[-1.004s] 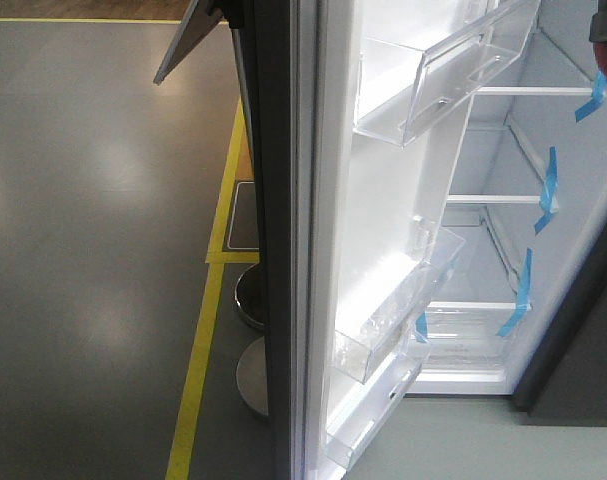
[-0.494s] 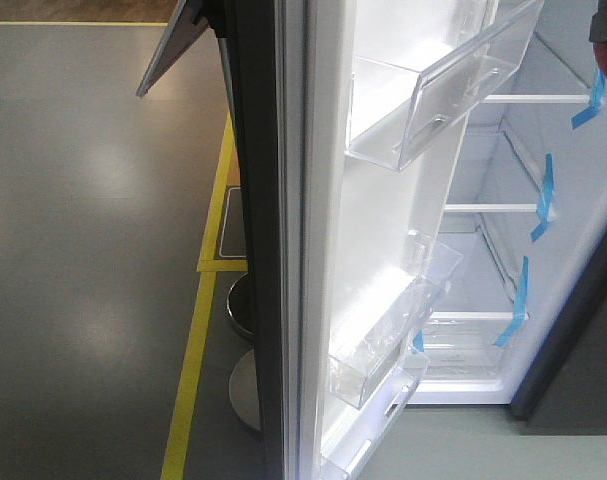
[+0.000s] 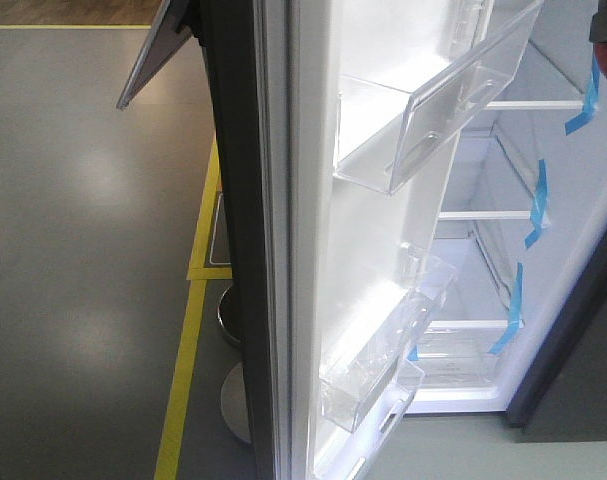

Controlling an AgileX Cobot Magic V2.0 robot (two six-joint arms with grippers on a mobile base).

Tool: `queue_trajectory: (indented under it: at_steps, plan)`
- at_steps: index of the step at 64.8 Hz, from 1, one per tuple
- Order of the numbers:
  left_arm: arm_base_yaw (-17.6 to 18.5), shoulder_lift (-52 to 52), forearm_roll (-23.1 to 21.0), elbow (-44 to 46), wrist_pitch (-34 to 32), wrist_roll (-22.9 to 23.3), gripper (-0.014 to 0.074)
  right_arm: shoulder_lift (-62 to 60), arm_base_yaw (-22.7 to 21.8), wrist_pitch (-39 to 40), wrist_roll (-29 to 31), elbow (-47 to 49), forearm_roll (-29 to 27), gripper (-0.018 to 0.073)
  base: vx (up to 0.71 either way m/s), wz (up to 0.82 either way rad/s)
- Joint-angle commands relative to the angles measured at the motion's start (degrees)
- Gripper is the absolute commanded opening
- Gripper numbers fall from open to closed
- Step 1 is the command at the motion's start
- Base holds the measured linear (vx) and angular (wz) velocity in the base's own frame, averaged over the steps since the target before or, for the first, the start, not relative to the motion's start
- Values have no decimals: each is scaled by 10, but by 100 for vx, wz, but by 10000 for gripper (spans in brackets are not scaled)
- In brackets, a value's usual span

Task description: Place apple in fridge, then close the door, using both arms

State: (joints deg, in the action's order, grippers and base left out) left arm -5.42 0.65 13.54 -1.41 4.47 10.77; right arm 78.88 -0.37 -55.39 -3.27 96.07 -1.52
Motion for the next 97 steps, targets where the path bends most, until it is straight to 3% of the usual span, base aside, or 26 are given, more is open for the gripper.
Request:
queue_trajectory:
  at_steps: [1, 97]
  plan:
    - [3, 9, -5, -16, -40, 6, -6, -17, -1, 42, 0, 15, 1, 102, 6, -5]
    - [3, 9, -5, -16, -40, 6, -6, -17, -1, 42, 0, 15, 1, 102, 2, -1]
